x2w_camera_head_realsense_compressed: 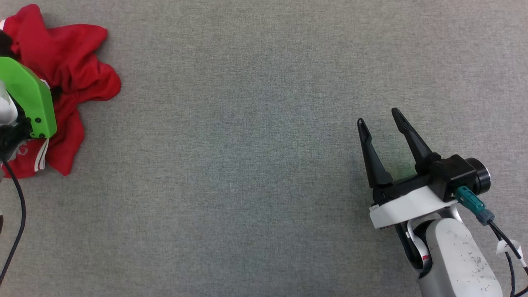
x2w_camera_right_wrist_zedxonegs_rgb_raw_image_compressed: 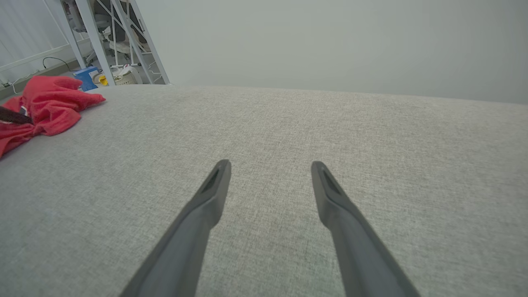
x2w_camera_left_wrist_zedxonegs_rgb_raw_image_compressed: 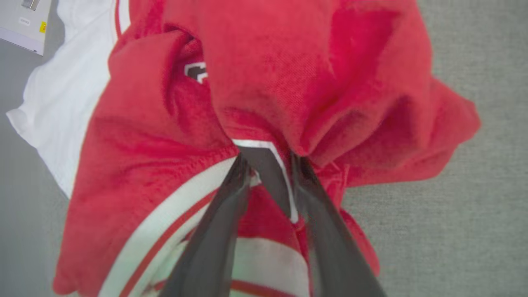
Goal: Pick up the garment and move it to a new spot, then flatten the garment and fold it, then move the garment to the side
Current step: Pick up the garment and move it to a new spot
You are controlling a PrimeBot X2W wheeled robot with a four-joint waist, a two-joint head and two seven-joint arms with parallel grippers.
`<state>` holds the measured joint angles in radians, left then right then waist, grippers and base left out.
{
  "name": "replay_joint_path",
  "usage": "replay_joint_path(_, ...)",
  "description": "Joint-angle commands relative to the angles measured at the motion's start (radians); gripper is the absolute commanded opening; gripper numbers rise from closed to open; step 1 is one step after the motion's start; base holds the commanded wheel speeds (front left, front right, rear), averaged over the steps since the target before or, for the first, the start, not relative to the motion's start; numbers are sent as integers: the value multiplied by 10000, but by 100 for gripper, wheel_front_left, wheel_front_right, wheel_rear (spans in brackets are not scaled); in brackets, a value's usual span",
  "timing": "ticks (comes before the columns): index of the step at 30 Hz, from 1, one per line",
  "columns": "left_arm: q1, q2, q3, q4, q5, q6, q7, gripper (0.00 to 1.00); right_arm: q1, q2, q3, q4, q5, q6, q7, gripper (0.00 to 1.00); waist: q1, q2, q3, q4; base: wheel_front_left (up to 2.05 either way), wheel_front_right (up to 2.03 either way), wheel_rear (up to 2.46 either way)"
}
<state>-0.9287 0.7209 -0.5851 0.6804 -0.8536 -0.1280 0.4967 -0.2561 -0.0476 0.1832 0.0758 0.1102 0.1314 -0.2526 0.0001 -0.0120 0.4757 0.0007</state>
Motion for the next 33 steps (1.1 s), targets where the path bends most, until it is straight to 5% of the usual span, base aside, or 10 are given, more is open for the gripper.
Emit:
replay_joint_path(1, 81, -74, 14, 54, -68, -25, -256, 0, -212, -26, -15, 39, 54, -7, -92, 100, -1, 120, -61, 45, 0, 0, 0)
replay_joint_path(18, 273, 568, -45, -1220, 2073, 241, -5837, 0, 386, -26, -411, 555, 261, -7, -92, 100, -1, 120, -2402, 202, 0, 0, 0)
replay_joint_path(29, 188, 710, -725, -3382, 3333, 258, -7037, 0, 1052, -26, -1063, 574, 497, -7, -92, 100, -1, 120, -3850, -45, 0, 0, 0)
replay_joint_path(33, 320, 69, -1634, -4315, 3671, 120, -7067, 0, 1310, -26, -1564, 500, 376, -7, -92, 100, -1, 120, -4226, -291, 0, 0, 0)
